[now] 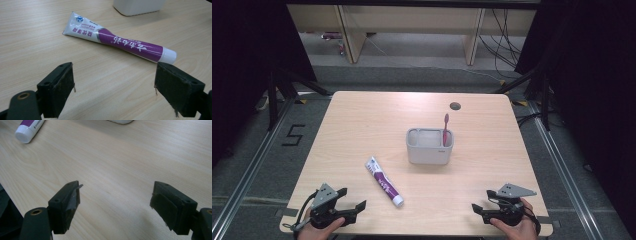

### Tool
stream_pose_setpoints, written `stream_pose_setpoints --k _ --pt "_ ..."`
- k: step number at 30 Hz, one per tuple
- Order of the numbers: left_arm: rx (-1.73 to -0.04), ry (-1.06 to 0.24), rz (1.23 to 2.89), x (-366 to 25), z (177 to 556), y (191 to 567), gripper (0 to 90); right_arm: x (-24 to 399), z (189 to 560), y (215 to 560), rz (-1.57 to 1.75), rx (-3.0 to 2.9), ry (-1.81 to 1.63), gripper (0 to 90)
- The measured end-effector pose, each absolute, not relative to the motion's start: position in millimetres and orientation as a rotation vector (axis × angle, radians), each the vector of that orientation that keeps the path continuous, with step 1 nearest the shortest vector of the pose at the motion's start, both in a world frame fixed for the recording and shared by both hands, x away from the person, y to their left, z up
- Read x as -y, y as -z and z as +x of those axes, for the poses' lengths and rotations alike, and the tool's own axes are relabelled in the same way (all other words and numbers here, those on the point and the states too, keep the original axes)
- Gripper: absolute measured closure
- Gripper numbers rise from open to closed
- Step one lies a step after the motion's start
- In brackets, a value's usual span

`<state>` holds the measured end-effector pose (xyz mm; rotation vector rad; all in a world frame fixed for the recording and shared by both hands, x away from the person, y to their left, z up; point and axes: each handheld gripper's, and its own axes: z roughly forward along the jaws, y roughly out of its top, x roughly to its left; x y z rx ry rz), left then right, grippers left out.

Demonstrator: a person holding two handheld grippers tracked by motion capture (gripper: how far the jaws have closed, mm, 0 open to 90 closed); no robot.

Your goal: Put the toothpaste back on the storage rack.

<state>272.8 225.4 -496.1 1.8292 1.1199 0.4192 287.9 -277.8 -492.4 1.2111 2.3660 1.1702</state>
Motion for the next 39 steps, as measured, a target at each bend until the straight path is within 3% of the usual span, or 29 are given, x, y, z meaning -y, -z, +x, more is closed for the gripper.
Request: stream_pose_setpoints --k 12,39 --pt "-1.116 -0.411 1.876 -195 288 494 15.3 278 287 491 1.202 -2.364 -1.173 23.8" --pt "-1.181 -0.401 1.952 -164 328 492 15.5 278 287 491 1.195 -2.363 -1.184 24.6"
